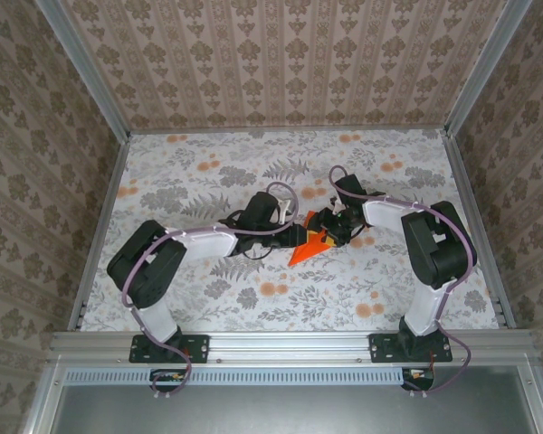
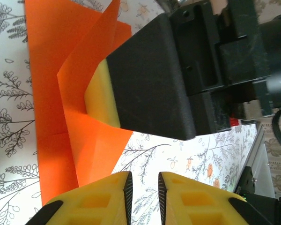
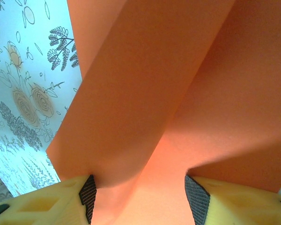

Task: Fold a paper plane with a square sheet of paper (pick it up from the middle)
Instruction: Fourth fold the wing at the center of the table.

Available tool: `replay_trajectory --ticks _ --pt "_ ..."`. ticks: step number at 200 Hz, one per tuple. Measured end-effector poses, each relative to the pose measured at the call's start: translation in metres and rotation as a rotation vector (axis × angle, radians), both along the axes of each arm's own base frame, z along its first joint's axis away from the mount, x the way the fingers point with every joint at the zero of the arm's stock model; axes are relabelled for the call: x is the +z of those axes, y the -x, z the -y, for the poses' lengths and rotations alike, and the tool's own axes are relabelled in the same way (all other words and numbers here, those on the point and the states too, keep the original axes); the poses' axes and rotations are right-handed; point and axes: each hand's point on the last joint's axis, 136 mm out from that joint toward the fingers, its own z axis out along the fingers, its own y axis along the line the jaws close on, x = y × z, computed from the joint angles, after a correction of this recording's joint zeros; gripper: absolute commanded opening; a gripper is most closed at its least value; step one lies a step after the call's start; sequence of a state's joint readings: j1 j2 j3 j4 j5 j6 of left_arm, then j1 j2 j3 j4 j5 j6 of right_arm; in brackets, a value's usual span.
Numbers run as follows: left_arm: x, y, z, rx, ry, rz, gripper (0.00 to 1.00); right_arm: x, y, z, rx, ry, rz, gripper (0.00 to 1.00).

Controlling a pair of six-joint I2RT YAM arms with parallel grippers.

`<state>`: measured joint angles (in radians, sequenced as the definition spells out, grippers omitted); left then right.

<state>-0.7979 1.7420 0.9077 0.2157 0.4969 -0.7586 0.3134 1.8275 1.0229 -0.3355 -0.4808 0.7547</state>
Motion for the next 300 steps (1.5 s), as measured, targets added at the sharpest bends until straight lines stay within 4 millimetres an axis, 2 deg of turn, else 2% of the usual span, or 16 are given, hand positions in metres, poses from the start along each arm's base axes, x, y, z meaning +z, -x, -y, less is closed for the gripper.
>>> replay_trajectory --ticks 94,191,243,300 --pt "-0.033 0.002 -0.003 0.001 -0.086 -0.077 0.19 -0.002 0.0 0.001 -0.002 0.009 -0.012 0.58" --pt "-0.047 0.001 -0.009 0.023 -0.135 -0.095 0.15 -0.007 0.002 0.002 -0.001 0.03 -0.035 0.56" --pt "-0.052 0.0 -0.011 0.03 -0.152 -0.101 0.13 -0.01 0.003 0.004 -0.001 0.056 -0.046 0.51" --pt "-0.057 -0.001 -0.013 0.04 -0.173 -0.106 0.12 -0.011 0.003 0.003 0.004 0.064 -0.063 0.56"
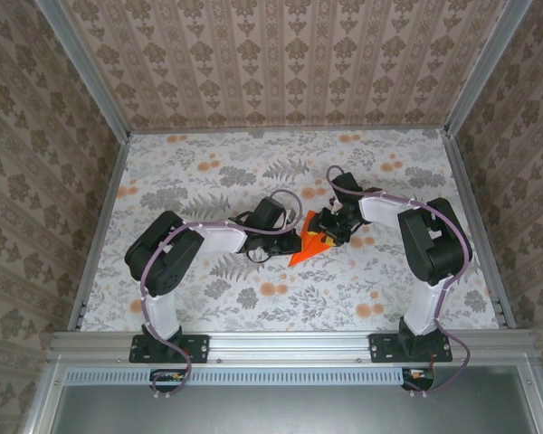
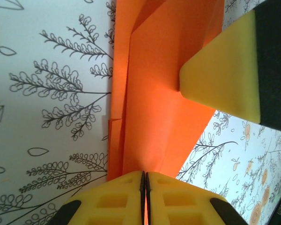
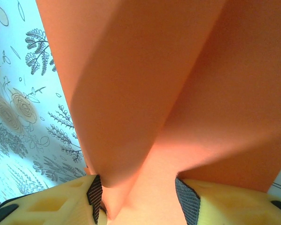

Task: Fold a paper plane with a square sheet of paper (pick it up from the middle)
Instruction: Fourth fold the wing at the center of the table.

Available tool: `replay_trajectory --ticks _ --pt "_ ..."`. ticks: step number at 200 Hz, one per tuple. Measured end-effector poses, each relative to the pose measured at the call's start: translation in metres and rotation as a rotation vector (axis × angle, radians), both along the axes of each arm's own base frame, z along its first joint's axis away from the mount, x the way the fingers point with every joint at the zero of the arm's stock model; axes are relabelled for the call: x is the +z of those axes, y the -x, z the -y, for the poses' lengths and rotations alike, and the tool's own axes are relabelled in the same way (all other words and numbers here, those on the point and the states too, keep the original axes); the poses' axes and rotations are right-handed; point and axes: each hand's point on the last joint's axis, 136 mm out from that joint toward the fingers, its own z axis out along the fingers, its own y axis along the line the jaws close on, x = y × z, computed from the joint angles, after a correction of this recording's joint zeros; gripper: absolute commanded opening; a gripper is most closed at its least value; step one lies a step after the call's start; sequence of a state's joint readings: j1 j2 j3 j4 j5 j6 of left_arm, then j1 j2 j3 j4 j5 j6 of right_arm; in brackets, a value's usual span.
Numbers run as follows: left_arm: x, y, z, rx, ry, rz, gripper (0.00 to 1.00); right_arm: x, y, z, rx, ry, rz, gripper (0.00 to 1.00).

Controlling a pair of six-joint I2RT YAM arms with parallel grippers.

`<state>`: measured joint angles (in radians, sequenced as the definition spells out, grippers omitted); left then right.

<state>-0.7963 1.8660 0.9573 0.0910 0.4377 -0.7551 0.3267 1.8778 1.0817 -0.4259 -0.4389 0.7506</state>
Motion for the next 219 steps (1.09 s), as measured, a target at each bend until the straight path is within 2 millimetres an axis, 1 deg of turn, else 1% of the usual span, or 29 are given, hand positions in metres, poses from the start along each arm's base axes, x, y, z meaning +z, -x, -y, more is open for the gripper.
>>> replay_trajectory --ticks 83,166,187,219 --pt "-0.004 -0.003 -0.006 0.02 -0.028 0.001 0.12 -0.002 0.0 -0.002 0.007 0.023 -0.04 0.56" --pt "-0.004 -0.003 -0.008 0.019 -0.041 0.003 0.13 -0.004 0.002 0.0 0.003 0.042 -0.059 0.51" --pt "0.003 -0.005 -0.006 0.017 -0.029 0.019 0.13 -0.004 0.002 0.0 0.002 0.043 -0.06 0.51" --pt "0.022 -0.009 -0.001 0.013 0.016 0.061 0.16 -0.004 0.002 0.0 -0.001 0.043 -0.062 0.52"
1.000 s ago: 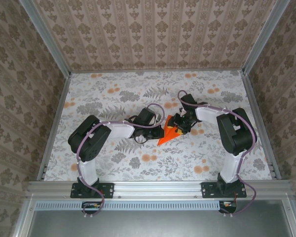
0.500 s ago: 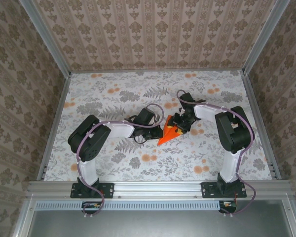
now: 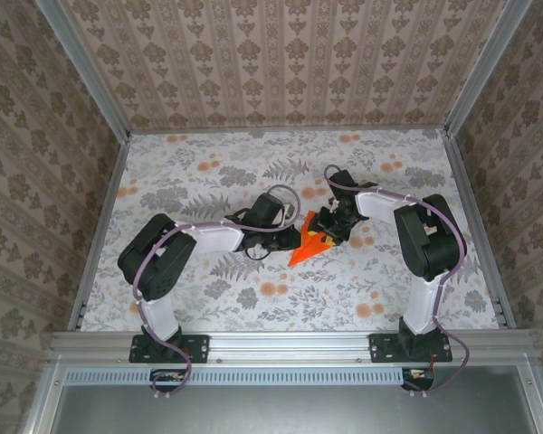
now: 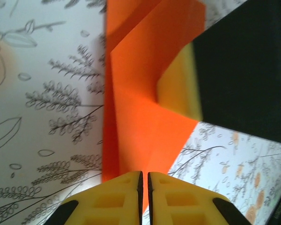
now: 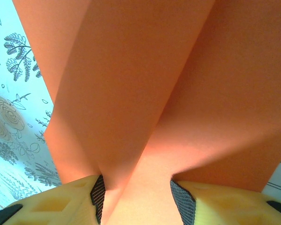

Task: Fold a paper plane with a square sheet of paper (pick it up from the middle)
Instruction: Fourth fold the wing at the center of the table.

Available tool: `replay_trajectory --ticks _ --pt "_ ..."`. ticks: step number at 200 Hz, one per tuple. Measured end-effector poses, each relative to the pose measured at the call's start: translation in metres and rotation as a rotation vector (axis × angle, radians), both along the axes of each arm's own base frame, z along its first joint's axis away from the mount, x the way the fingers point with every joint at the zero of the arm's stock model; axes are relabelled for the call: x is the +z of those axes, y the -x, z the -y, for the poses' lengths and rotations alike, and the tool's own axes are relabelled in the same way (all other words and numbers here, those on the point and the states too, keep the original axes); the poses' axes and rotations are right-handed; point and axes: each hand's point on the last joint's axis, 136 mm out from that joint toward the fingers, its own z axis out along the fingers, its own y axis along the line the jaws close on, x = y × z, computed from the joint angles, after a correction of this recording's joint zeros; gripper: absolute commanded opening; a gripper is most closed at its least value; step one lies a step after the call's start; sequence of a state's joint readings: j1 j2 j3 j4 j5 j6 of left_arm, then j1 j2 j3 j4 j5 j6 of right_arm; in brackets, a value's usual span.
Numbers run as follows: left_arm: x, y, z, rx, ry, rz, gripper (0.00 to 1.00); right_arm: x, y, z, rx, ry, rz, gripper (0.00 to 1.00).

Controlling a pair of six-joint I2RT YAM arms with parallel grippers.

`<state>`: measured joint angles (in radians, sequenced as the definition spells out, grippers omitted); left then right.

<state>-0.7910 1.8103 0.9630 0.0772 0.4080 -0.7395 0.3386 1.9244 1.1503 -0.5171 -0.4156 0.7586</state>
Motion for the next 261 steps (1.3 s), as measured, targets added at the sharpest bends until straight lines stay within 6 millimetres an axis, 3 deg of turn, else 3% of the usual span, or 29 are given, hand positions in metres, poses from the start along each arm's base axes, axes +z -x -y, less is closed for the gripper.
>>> replay_trajectory --ticks 50,123,261 --pt "0.006 0.004 0.008 -0.022 0.027 0.012 0.16 0.0 0.0 0.0 0.0 0.0 0.0 0.52" --pt "-0.018 0.005 0.008 -0.025 -0.014 -0.029 0.15 -0.001 0.001 0.001 0.004 0.018 0.004 0.51" --pt "-0.021 0.006 0.007 -0.024 -0.029 -0.043 0.14 -0.003 0.001 0.002 0.013 0.067 0.016 0.48"
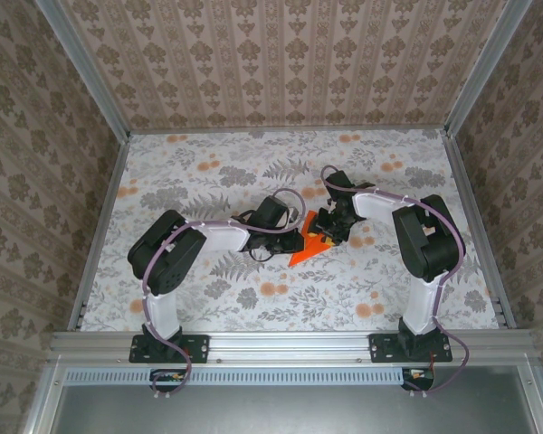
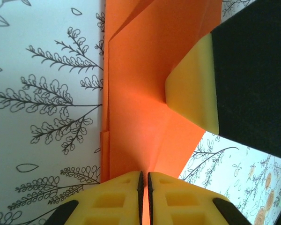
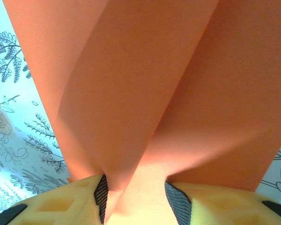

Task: Fold a paper plane with a square sheet of paper (pick it up from the middle)
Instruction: Fourth fold the wing at the center of the table.

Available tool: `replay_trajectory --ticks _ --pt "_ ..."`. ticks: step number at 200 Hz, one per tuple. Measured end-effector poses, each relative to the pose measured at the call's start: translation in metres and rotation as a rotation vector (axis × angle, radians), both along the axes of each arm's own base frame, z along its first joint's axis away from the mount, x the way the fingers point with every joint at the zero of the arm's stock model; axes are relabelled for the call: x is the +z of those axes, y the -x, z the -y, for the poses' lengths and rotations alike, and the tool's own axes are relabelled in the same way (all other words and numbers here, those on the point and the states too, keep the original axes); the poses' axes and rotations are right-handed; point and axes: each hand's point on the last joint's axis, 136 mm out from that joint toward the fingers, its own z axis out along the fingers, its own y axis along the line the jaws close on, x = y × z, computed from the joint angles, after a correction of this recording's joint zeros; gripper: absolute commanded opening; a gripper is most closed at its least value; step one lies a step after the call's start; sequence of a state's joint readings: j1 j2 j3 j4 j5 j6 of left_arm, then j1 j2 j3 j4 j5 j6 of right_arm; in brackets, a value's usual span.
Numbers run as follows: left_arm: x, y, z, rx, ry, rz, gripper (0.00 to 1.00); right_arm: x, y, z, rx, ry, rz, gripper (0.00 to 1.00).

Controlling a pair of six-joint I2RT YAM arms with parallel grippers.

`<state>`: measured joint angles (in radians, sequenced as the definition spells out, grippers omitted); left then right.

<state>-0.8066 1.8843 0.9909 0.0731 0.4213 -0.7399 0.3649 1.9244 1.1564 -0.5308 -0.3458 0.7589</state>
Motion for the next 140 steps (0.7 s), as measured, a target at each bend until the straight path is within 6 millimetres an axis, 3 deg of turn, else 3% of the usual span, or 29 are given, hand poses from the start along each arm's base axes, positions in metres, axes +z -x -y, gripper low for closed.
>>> replay_trajectory --ticks 80,140 --pt "-0.007 0.0021 -0.0024 0.0 -0.025 -0.025 0.13 -0.0003 0.0001 0.0006 0.001 0.009 0.001 0.47" --pt "-0.0082 0.0018 -0.0036 0.003 -0.049 -0.049 0.05 0.0004 0.0001 0.0003 0.003 0.012 0.003 0.48"
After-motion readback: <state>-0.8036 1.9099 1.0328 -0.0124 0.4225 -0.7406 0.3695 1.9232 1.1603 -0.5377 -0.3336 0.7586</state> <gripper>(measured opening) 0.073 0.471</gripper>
